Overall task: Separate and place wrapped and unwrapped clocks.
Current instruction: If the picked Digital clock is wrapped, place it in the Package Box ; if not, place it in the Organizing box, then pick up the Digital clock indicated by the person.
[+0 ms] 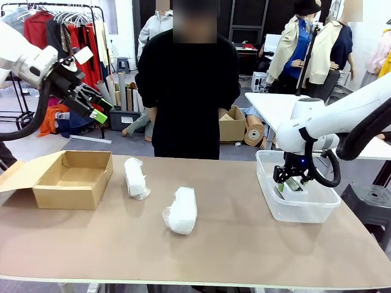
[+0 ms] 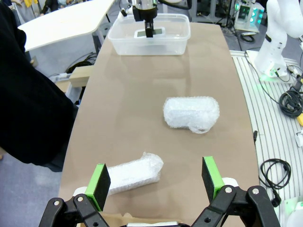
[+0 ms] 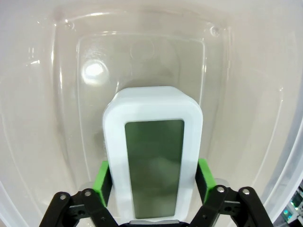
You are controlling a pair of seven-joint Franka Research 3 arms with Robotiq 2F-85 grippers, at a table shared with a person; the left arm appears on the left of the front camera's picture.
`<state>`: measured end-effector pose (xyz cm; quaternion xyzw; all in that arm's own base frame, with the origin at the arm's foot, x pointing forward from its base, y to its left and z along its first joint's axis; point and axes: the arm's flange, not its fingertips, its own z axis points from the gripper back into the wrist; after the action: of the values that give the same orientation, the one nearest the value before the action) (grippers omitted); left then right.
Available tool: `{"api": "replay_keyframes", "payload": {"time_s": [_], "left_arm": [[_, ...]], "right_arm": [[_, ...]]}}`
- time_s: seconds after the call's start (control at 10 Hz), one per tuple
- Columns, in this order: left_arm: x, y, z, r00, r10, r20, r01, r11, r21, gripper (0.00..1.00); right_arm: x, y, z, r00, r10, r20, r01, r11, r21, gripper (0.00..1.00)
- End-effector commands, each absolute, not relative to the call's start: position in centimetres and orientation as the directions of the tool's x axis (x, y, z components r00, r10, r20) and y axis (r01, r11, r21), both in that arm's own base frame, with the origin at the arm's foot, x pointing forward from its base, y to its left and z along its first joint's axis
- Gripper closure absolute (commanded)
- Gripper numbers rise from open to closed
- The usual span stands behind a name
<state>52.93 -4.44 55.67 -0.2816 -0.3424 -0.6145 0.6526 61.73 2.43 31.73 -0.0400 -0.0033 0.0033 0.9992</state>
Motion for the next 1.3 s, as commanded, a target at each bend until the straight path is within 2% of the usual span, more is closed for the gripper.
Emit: {"api": "replay_keyframes", "payload": {"time_s": [0.0,0.4,1.2], "left_arm": [[52.9,-4.4,55.9,0.007,-0.608,0.794,0.994,0.087,0.058,0.00],[52.9,-4.4,55.9,0.007,-0.608,0.794,0.994,0.087,0.058,0.00],[52.9,-4.4,55.9,0.007,-0.608,0.794,0.994,0.087,0.058,0.00]], "right_arm": [[62.1,2.8,32.0,1.000,-0.010,0.001,0.010,0.995,-0.099,0.00],[61.8,2.6,32.7,1.000,-0.005,0.009,0.006,0.995,-0.102,0.00],[58.9,1.1,41.9,0.987,0.120,0.109,-0.121,0.993,-0.002,0.00]]}}
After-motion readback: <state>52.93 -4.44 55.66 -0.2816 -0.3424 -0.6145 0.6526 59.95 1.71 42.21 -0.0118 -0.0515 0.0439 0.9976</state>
